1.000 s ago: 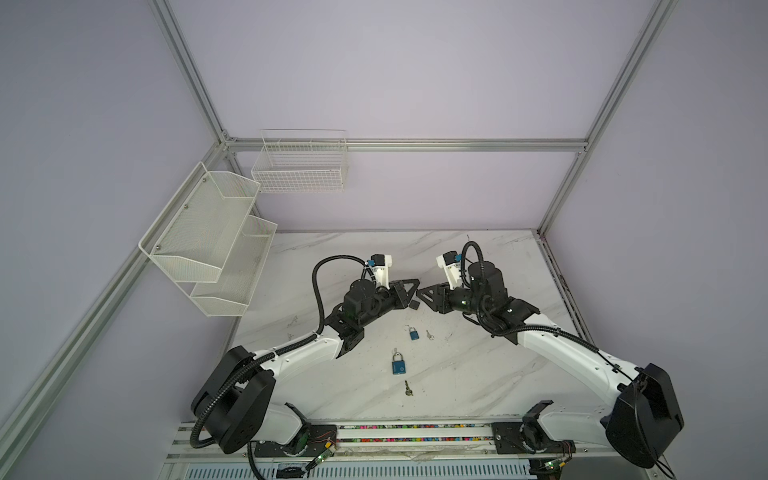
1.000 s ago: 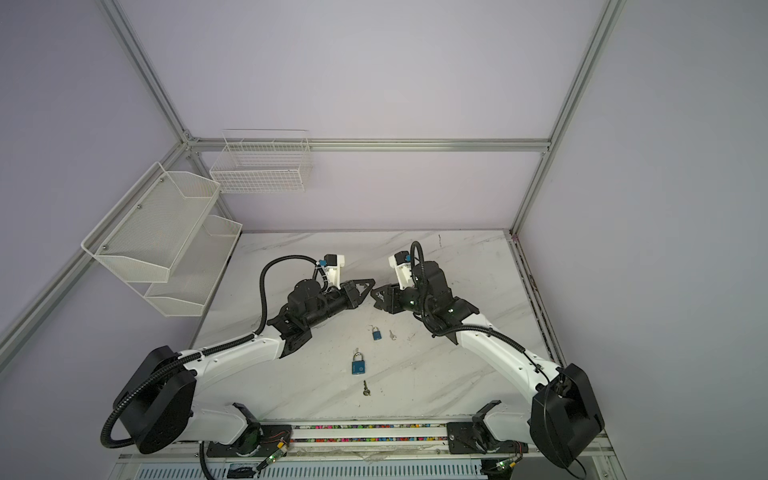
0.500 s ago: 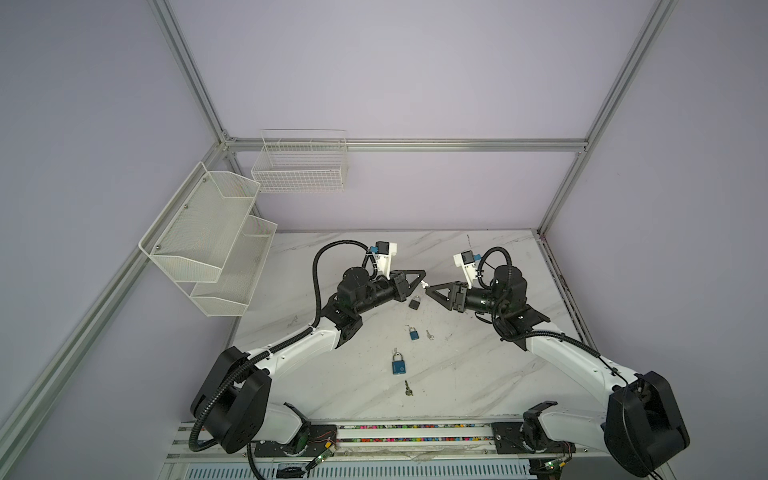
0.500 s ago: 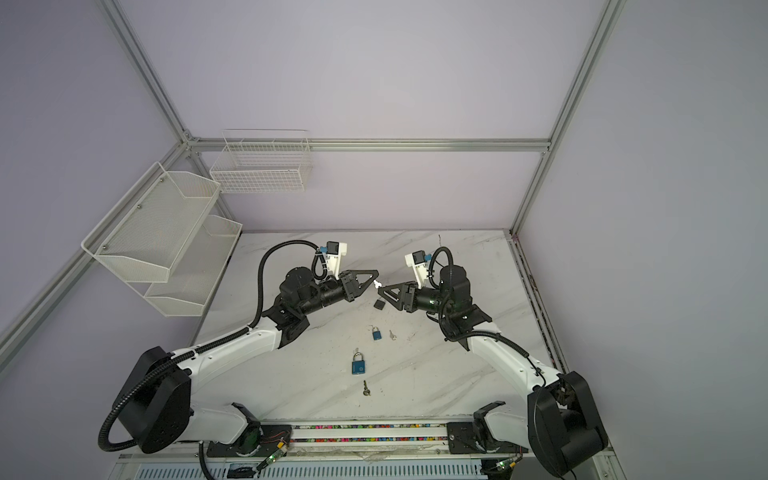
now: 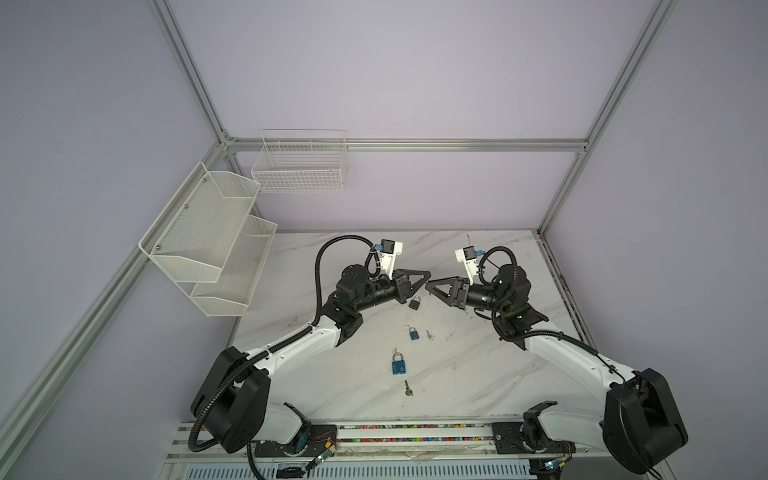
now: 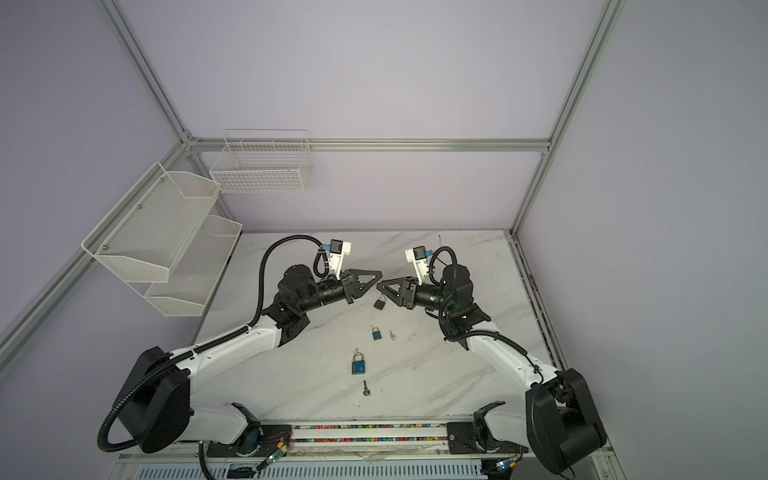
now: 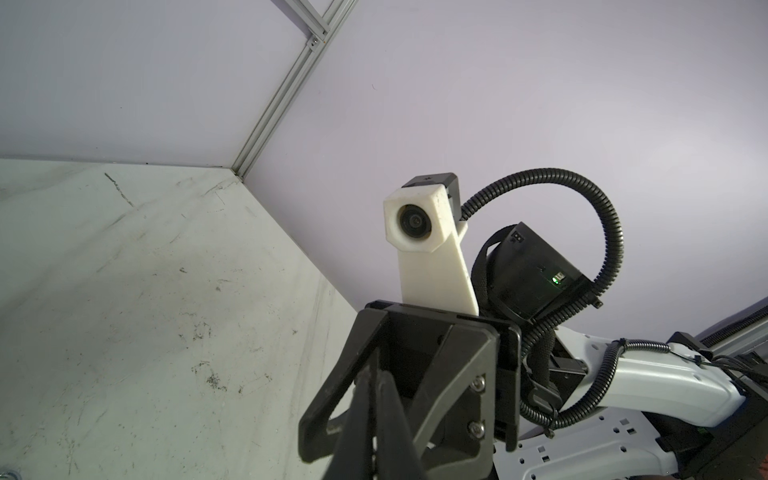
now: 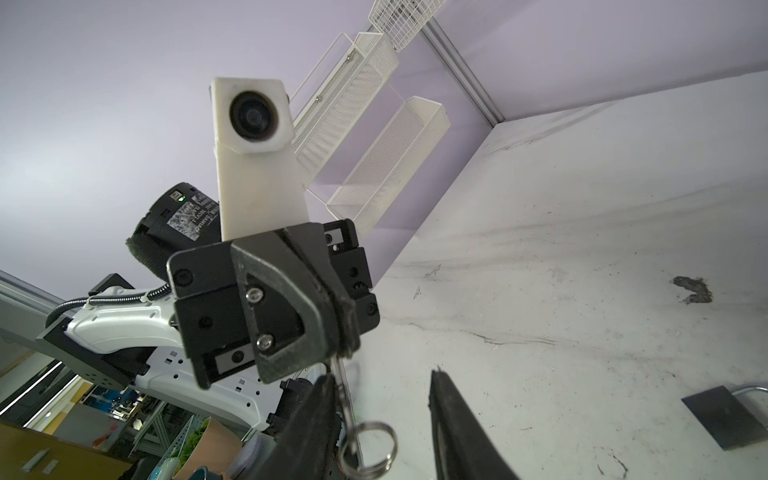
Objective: Unlock with the key
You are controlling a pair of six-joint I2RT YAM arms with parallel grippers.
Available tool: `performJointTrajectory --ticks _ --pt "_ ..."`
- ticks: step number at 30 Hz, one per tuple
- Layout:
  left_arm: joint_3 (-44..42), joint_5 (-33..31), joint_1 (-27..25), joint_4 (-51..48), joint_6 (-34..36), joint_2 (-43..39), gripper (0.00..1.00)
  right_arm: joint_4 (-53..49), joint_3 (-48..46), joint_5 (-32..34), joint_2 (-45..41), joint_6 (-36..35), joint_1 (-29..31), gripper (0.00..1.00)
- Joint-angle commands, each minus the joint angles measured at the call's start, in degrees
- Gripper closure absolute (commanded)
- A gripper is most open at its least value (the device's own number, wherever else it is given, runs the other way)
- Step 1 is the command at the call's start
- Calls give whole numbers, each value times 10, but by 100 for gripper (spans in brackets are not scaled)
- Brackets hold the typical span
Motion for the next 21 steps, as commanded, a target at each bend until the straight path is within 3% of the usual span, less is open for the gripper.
performJointTrajectory --ticks 1,21 --pt "58 19 2 25 15 -1 100 20 10 -18 2 0 0 65" --pt "66 -1 2 2 31 -1 100 34 -1 -45 -12 2 1 83"
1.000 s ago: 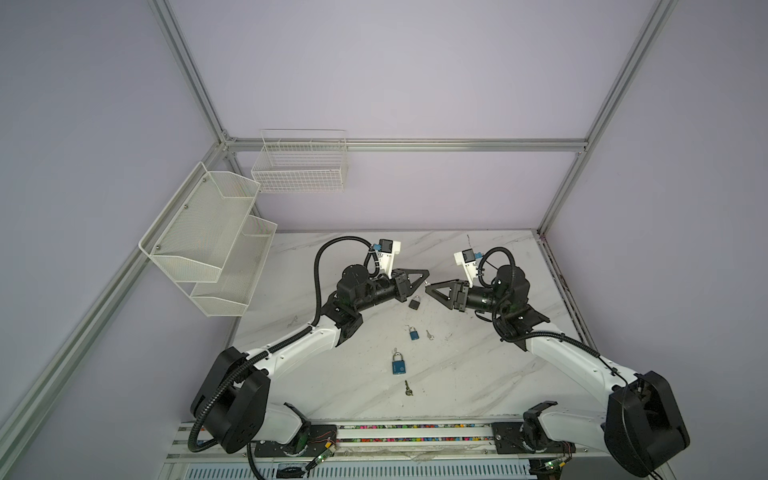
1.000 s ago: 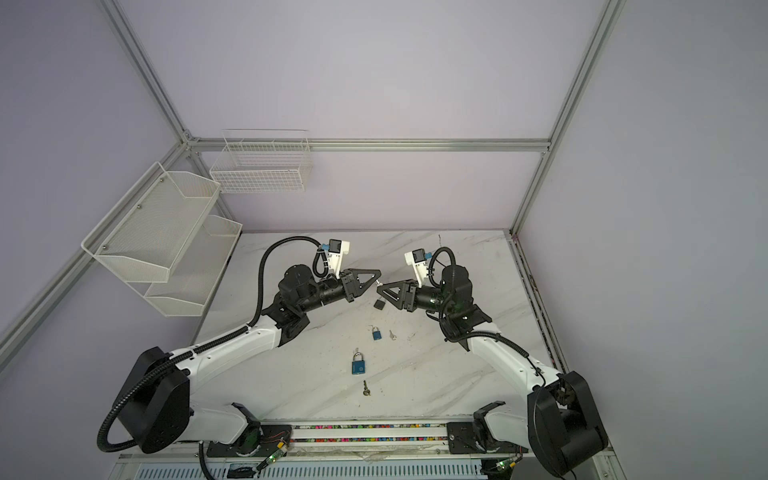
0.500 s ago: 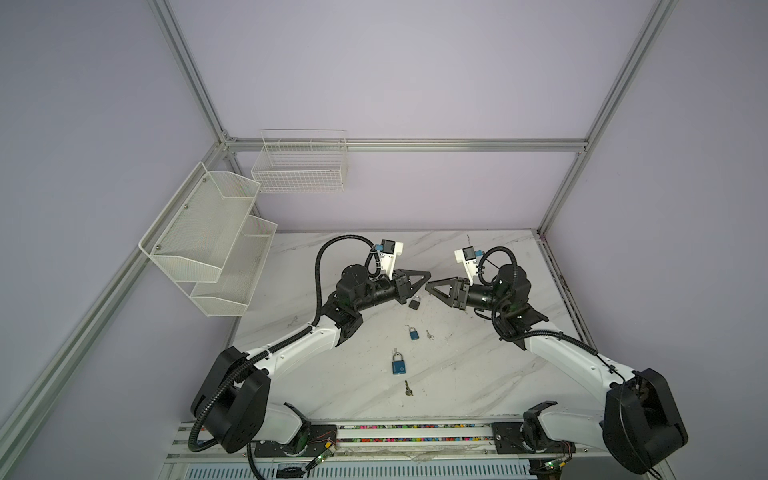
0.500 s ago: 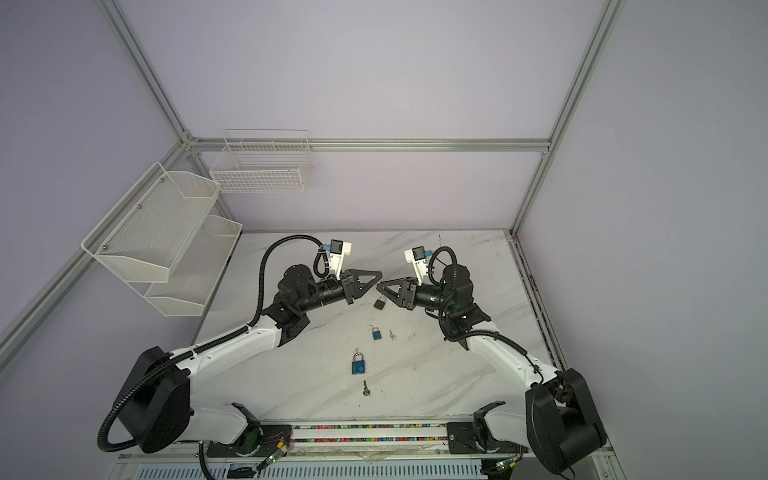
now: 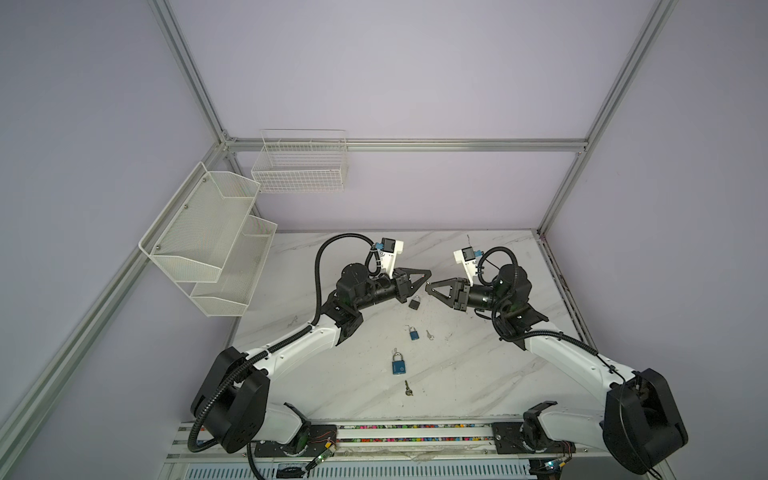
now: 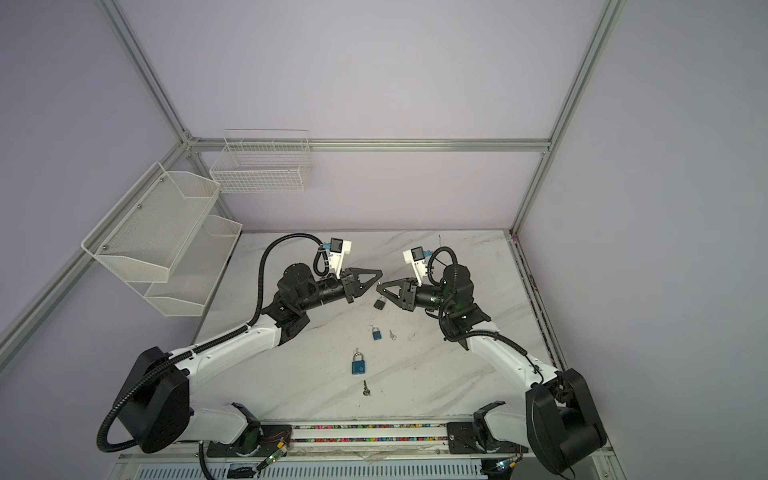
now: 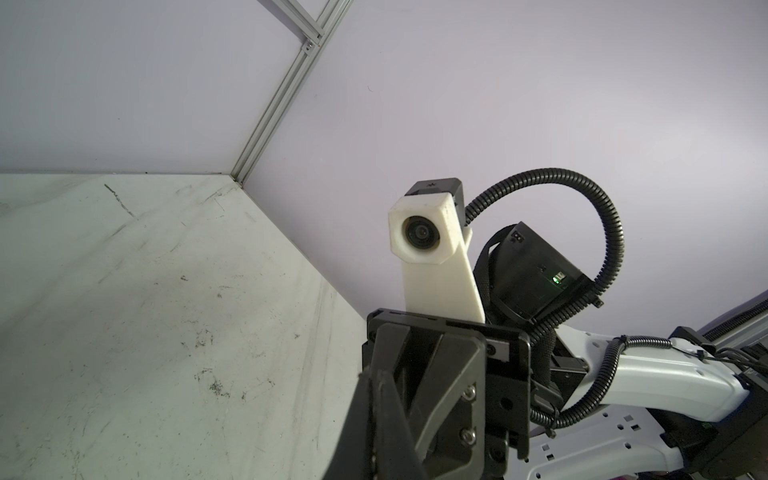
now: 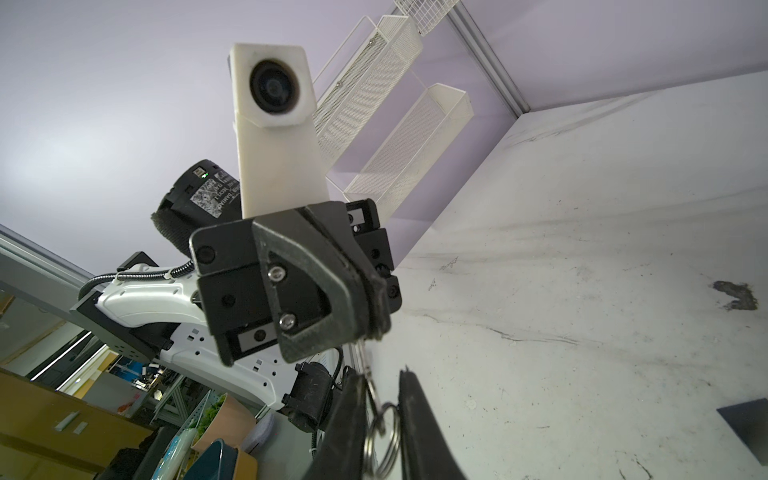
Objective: Unlock with the key
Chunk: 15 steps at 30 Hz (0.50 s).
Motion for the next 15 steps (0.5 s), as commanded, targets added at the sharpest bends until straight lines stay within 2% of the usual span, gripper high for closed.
performJointTrajectory --ticks 1,4,9,11,15 --pt "58 -2 2 6 19 -1 100 23 0 -10 -11 2 0 85" --pt "57 -8 3 -4 26 -1 100 22 1 -11 -13 2 0 86" --pt "56 -18 6 -13 34 -1 100 20 3 -9 -12 2 0 94" --pt "56 -20 7 -13 34 -1 100 18 3 -5 -12 2 1 100" --pt "57 -20 9 -11 34 -1 100 10 6 0 -10 1 0 100"
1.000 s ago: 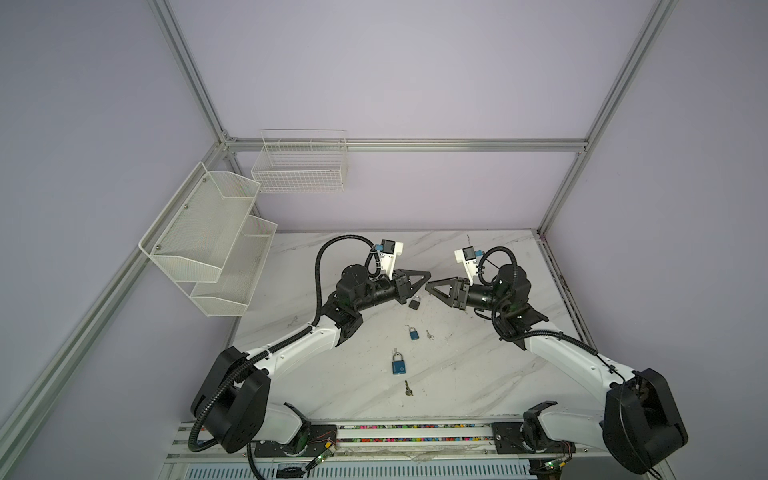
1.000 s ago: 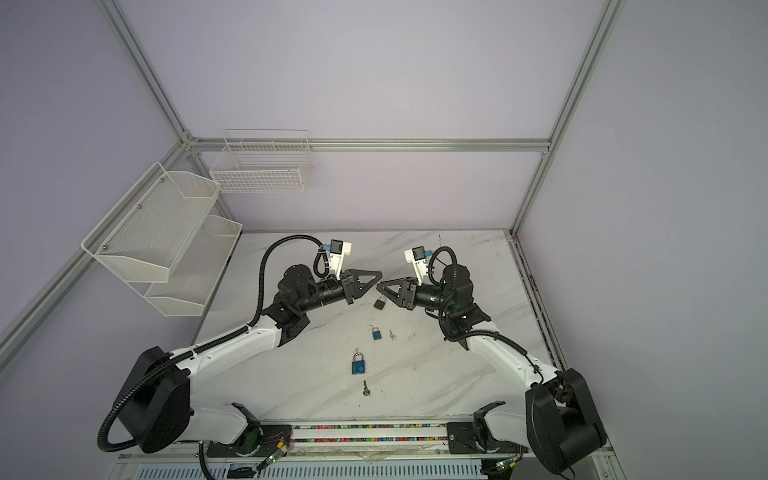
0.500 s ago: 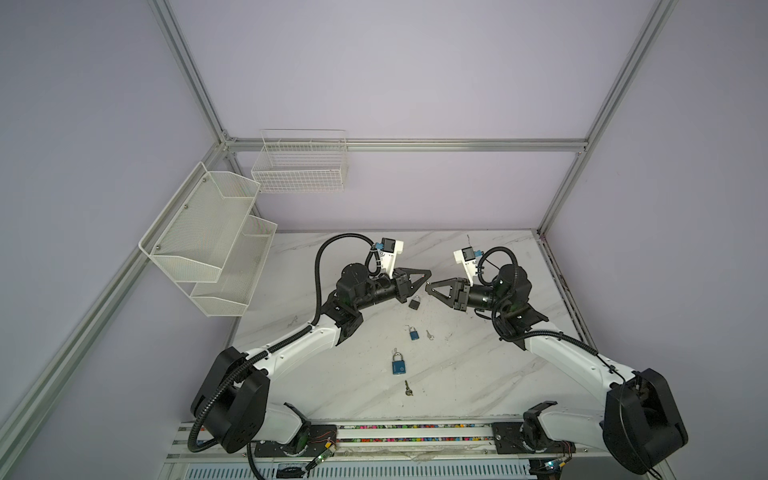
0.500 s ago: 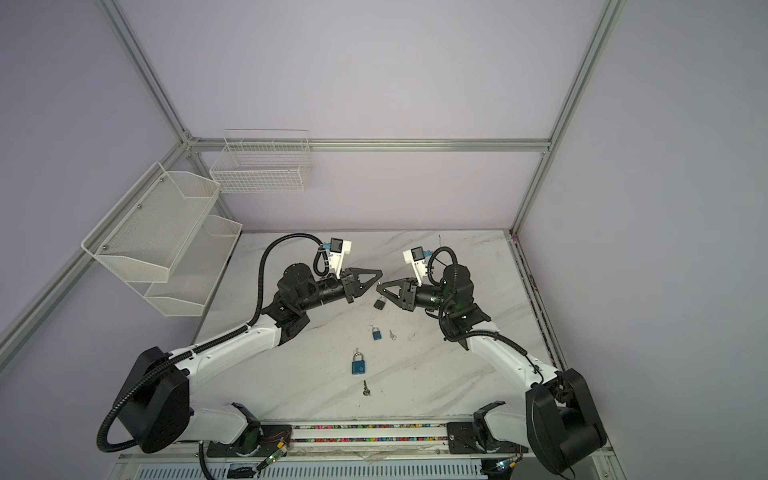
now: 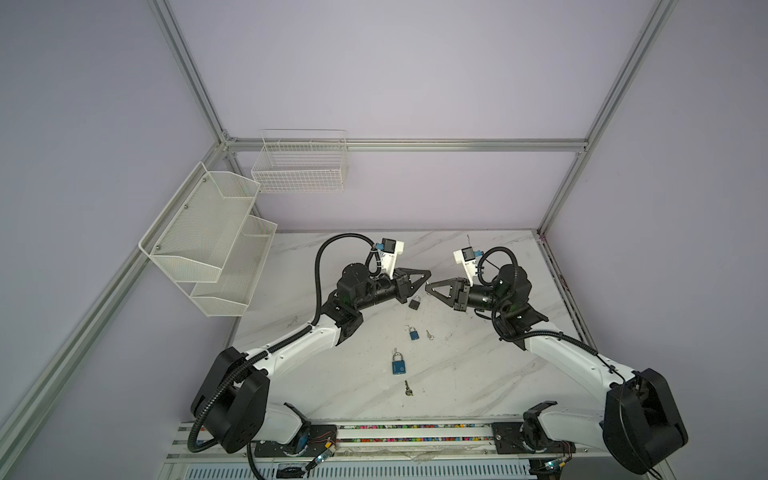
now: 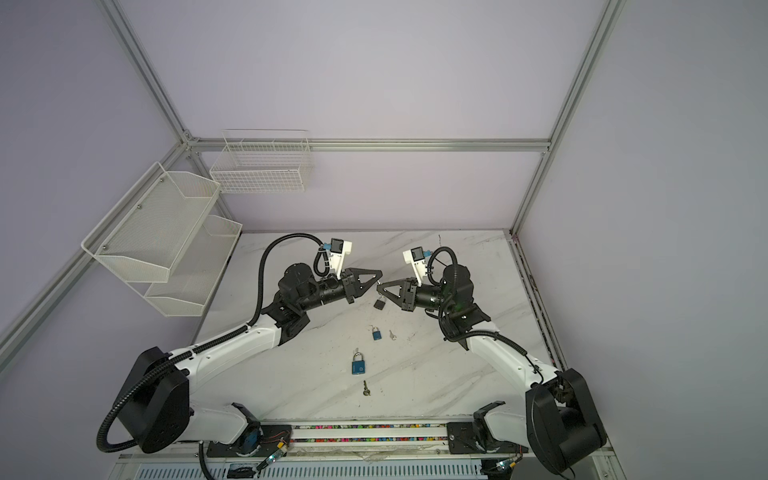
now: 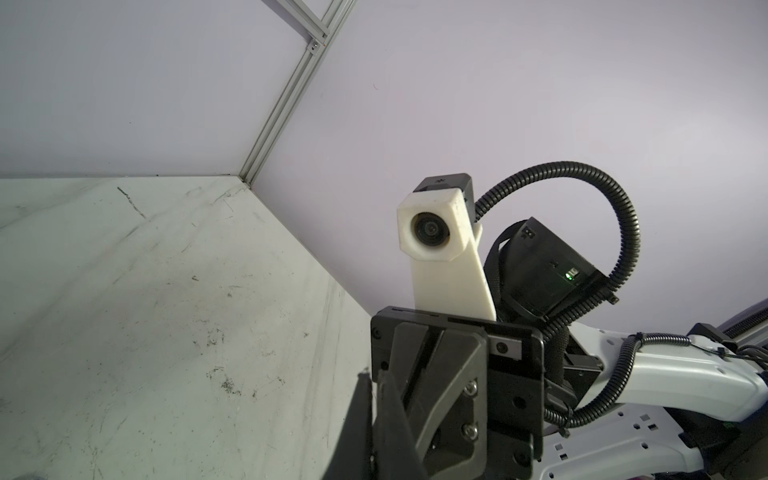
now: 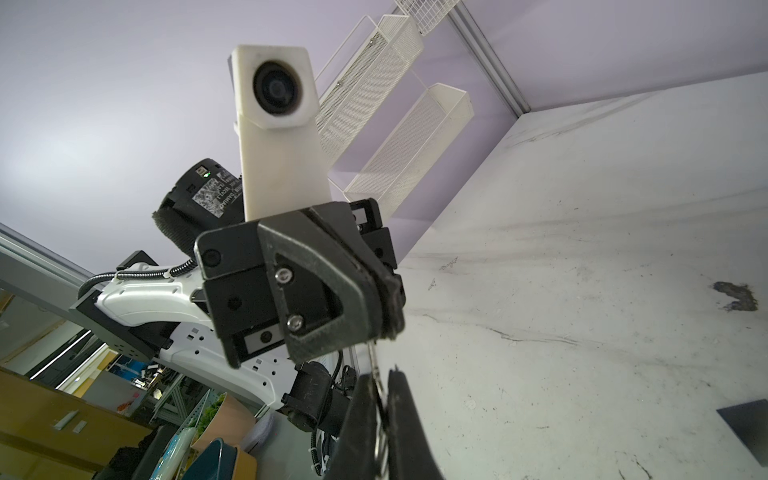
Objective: Unlock with the key
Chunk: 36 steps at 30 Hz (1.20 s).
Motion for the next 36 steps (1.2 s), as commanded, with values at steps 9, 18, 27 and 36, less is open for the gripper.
performJointTrajectory --ticks 9,18,27,36 --pt "63 -17 22 -3 4 -1 71 -33 17 30 -5 -4 -6 100" --pt "42 -73 39 -51 0 -1 38 -129 15 111 7 -45 -32 100" --pt "83 -171 33 -188 34 89 33 -232 22 249 25 -88 -33 100" --pt "216 -284 3 -377 116 210 33 -262 29 251 93 -90 -38 100"
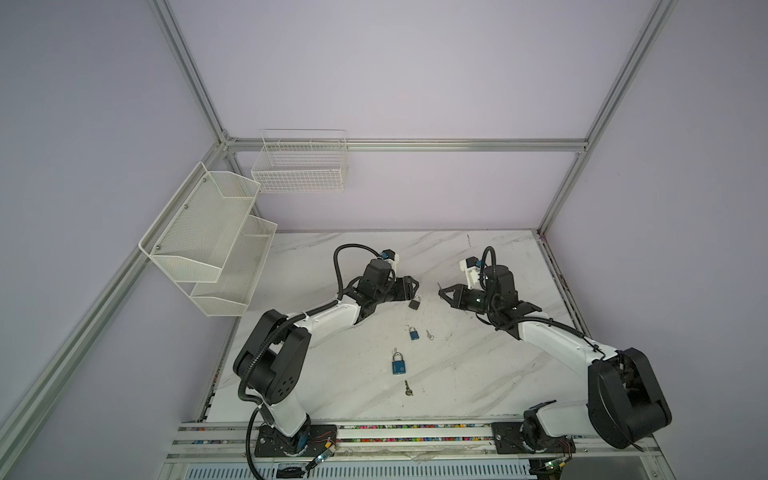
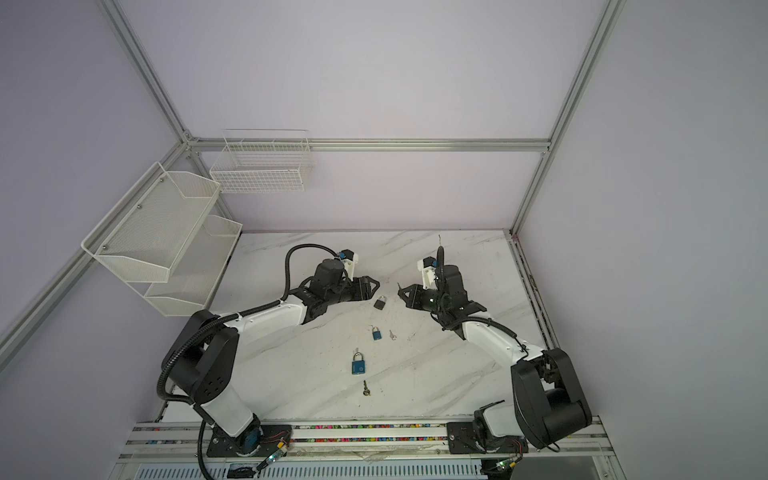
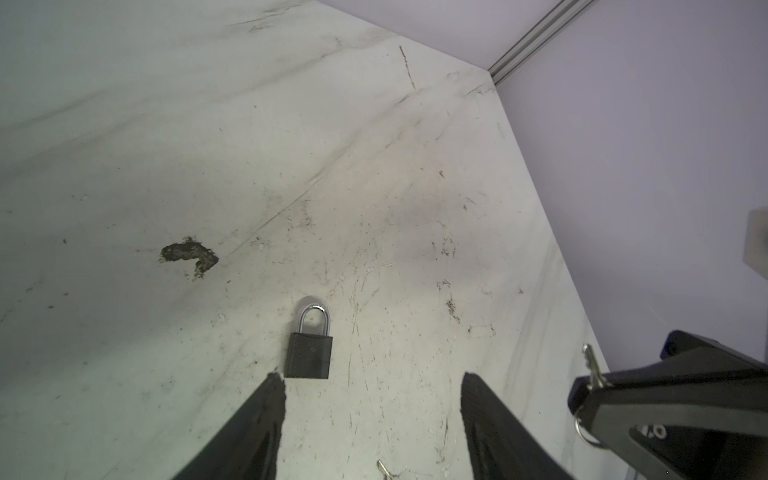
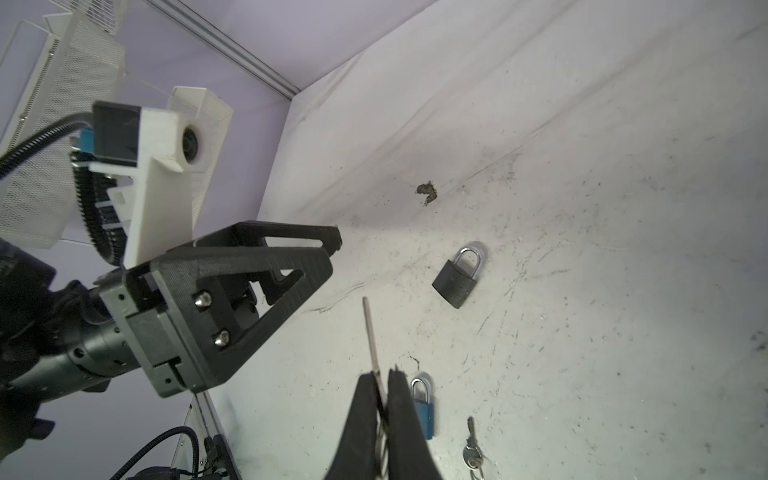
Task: Unlock with the key
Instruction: 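Lower the left gripper onto the black padlock while the right holds the key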
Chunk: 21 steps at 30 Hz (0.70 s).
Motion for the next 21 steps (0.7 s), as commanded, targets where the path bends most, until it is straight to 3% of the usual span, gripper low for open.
performJointTrajectory --ticks 1,14,21 --pt "109 -75 -16 -95 62 34 33 -16 8 17 11 -9 -4 100" --pt "266 -195 -77 -258 155 176 38 -40 14 45 1 -15 -14 100" --pt "308 -232 -89 -297 165 224 42 -39 15 30 4 -15 -19 100"
